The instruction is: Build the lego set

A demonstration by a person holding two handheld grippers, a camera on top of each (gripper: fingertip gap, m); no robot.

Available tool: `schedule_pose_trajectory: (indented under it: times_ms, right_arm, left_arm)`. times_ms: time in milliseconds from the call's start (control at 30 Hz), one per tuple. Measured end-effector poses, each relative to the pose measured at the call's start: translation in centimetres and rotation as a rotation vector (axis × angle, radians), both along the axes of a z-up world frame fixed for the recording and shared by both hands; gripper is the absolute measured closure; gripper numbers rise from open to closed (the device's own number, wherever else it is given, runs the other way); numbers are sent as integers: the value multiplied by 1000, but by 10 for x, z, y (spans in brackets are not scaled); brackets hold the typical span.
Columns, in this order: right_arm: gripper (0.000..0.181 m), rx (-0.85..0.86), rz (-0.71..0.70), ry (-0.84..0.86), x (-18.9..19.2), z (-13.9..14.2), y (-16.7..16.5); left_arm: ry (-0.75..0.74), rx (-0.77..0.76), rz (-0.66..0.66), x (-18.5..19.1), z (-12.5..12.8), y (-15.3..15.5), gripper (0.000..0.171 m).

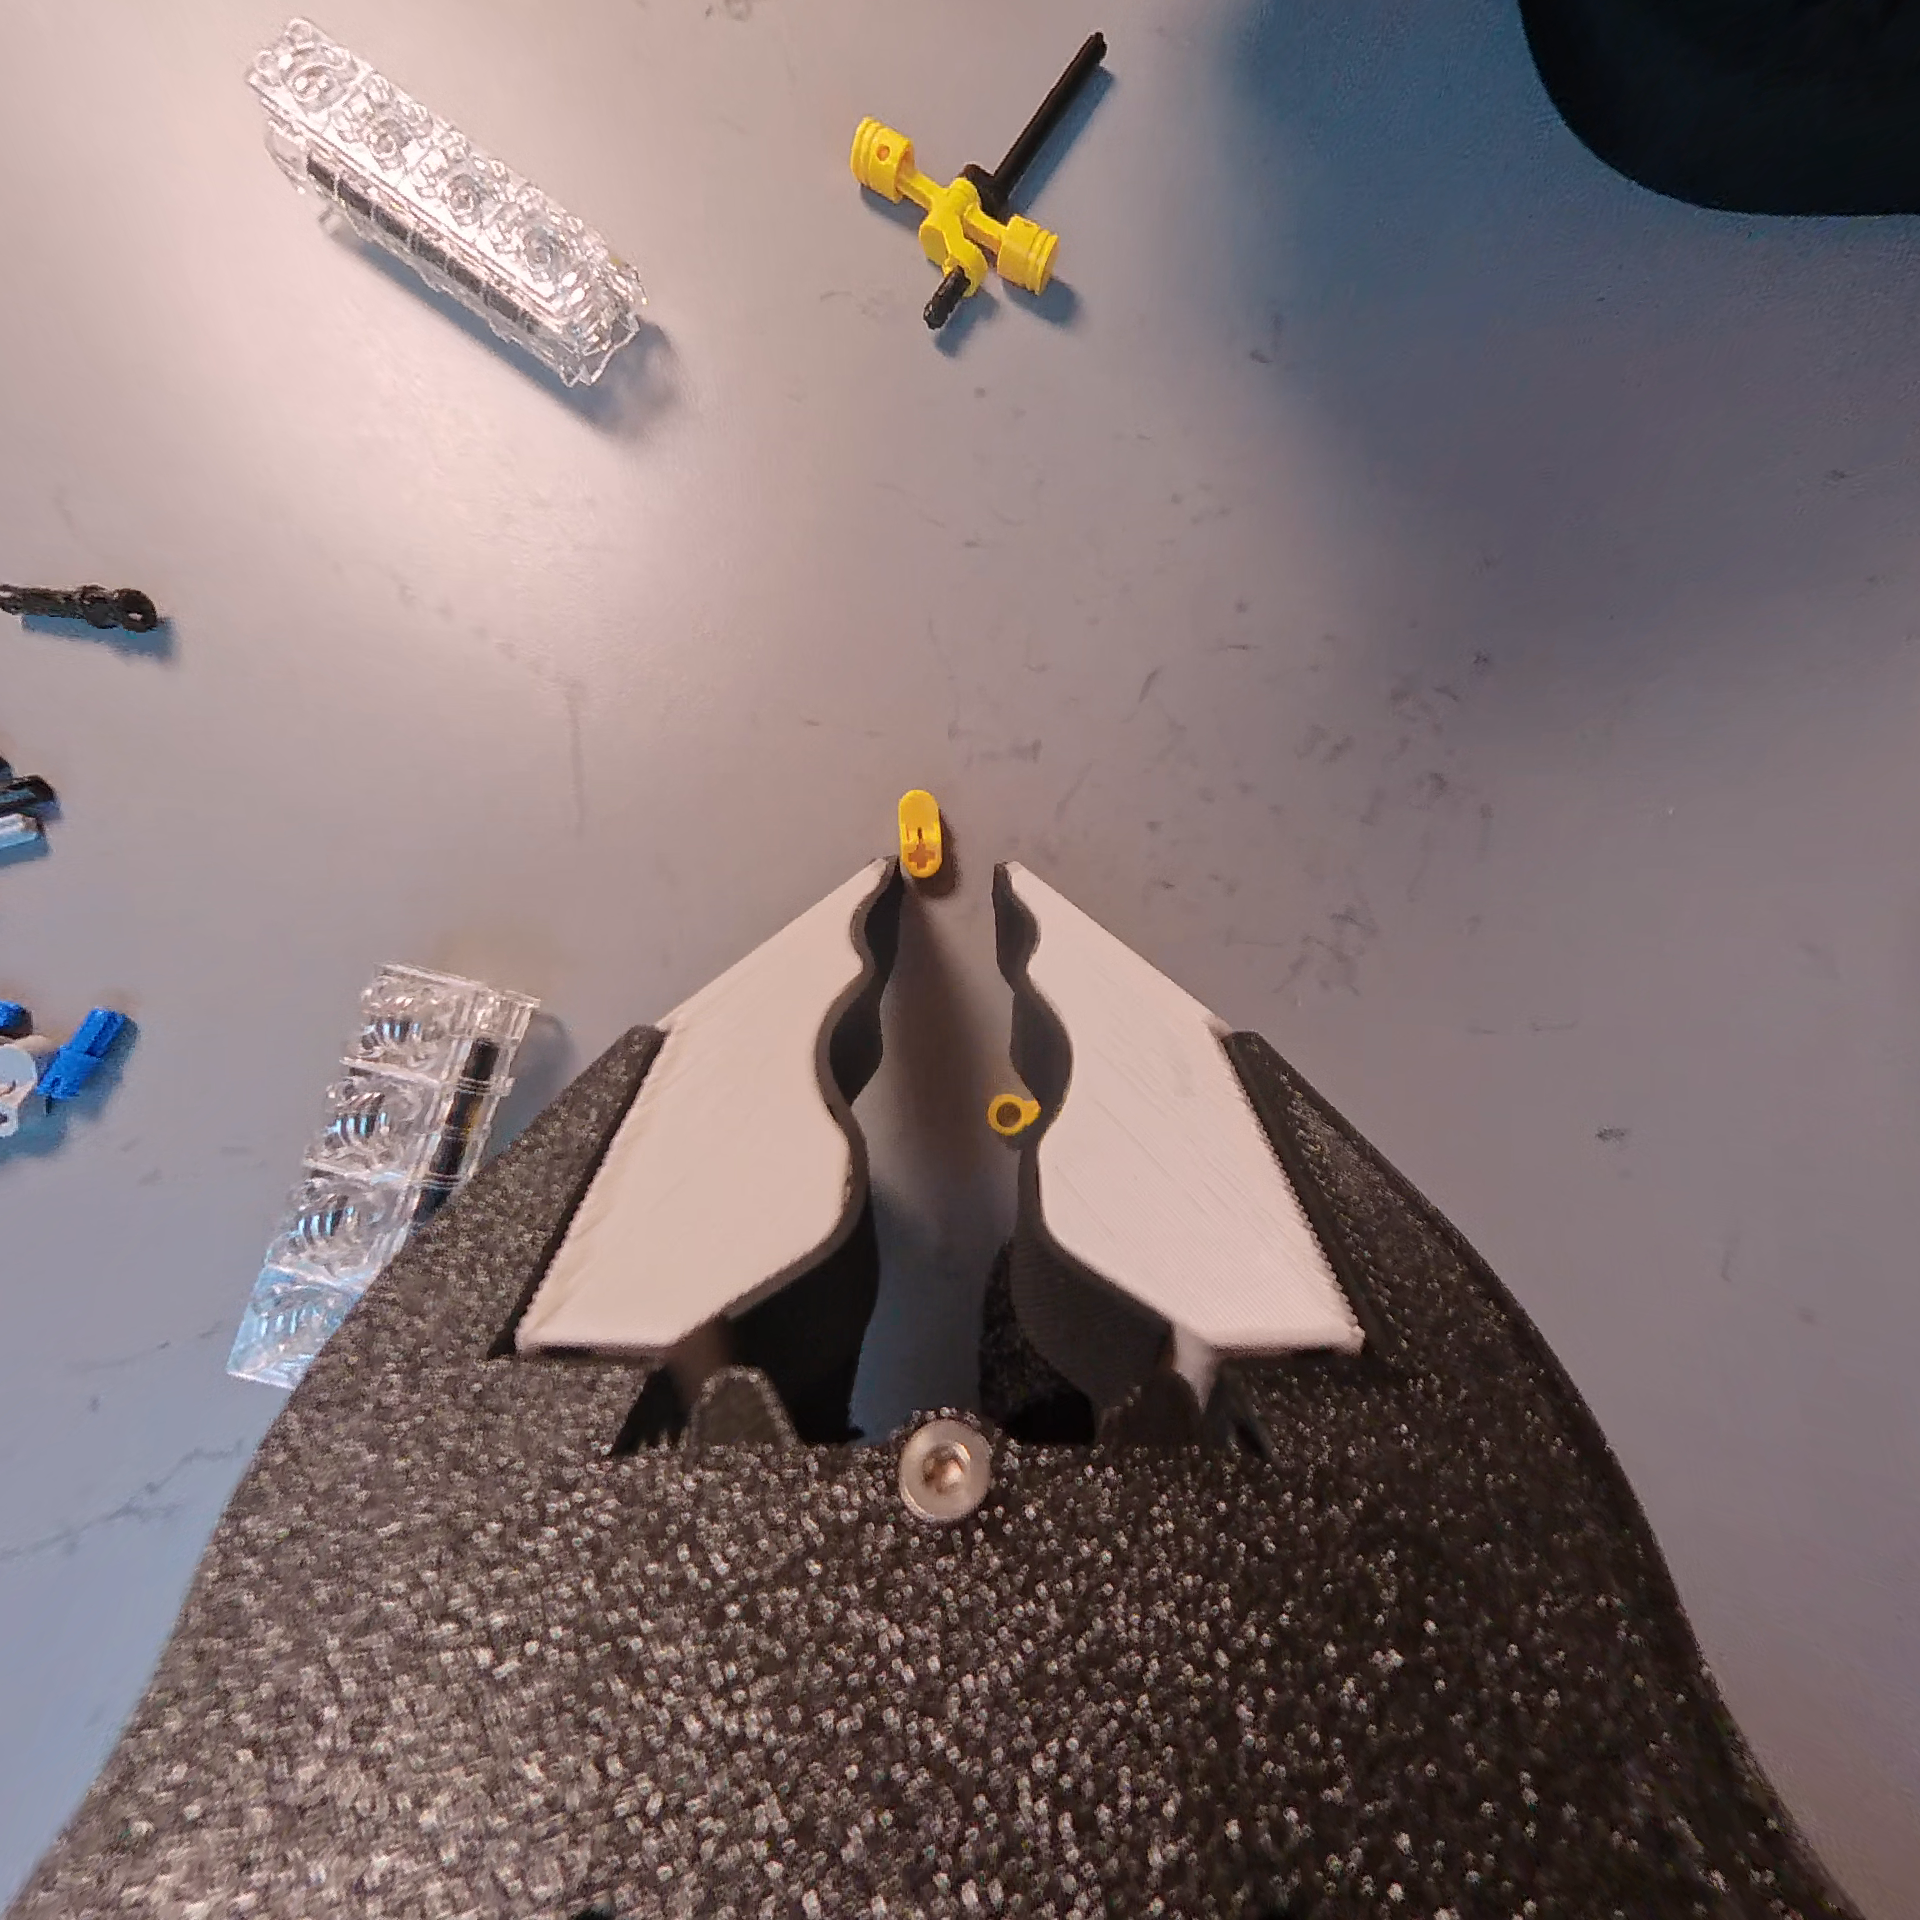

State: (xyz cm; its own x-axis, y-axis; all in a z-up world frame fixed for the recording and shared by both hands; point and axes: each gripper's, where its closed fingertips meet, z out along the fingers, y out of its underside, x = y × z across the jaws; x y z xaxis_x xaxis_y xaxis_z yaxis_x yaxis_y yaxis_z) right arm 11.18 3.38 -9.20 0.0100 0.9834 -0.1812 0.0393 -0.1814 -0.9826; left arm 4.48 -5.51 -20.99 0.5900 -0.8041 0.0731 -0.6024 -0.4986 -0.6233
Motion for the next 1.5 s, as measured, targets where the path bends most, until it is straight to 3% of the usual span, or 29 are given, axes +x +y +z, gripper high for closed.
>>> schedule_pose_trajectory:
  times_ms: [400, 633, 900, 1233, 1500]
  right_arm:
    - [178, 2, 10, -5, -1, 0, -3]
    - [178, 5, 12, -6, -1, 1, -3]
    - [178, 1, 9, -14, -1, -2, -2]
    - [178, 3, 1, -10, 1, 0, 1]
    - [178, 5, 11, -13, 0, -1, -1]
  left_arm:
    - [31, 80, 87, -15, 1, 21, 161]
    - [-20, 72, 64, -11, 9, 16, 161]
    - [70, 109, -73, -7, 10, 13, 158]
    - [268, 127, -416, -8, 7, 10, 150]
    - [313, 100, -574, -5, 0, 8, 150]
